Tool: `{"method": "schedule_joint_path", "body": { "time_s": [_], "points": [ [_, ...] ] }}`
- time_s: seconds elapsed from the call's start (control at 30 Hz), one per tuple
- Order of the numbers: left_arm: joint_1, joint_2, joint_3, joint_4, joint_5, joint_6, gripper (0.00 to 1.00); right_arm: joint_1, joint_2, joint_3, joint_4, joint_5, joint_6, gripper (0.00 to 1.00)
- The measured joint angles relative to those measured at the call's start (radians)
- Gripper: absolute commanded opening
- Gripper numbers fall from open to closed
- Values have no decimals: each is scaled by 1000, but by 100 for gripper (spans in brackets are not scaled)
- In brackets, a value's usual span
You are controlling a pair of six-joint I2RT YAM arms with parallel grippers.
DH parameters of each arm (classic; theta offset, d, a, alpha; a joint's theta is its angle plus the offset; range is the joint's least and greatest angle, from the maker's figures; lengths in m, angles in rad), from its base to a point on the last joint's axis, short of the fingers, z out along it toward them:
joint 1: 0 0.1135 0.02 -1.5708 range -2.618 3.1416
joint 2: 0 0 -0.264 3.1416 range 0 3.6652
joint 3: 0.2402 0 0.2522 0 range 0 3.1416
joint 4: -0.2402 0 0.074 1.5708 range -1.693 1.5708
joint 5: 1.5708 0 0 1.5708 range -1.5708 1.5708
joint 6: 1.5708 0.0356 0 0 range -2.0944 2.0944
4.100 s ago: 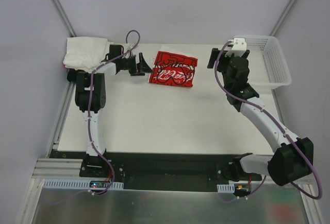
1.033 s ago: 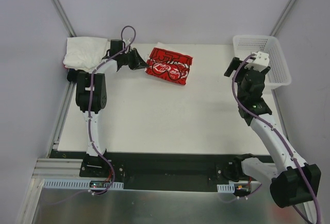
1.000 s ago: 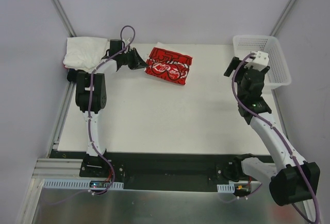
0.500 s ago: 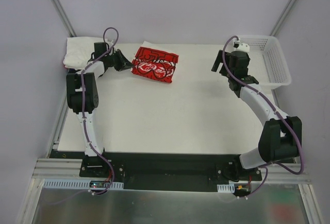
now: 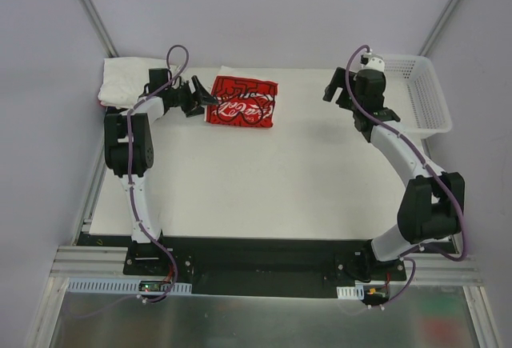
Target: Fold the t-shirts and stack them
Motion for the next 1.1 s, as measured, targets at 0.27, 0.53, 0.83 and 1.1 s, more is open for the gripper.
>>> {"method": "schedule_joint_path", "body": {
  "time_s": [0.27, 0.53, 0.83, 1.1],
  "points": [
    [0, -26, 12, -37, -56, 21, 89, -27, 13, -8, 0, -32, 6, 96],
    [0, -26, 310, -279, -378, 198, 99, -63, 3, -48, 2, -109, 8, 96],
    [17, -16, 596, -399, -844, 389, 99, -75, -26, -62, 6, -198, 14, 96],
    [134, 124, 609, -445, -1004, 391, 99, -105, -75, -101, 2, -231, 19, 96]
  ]
}}
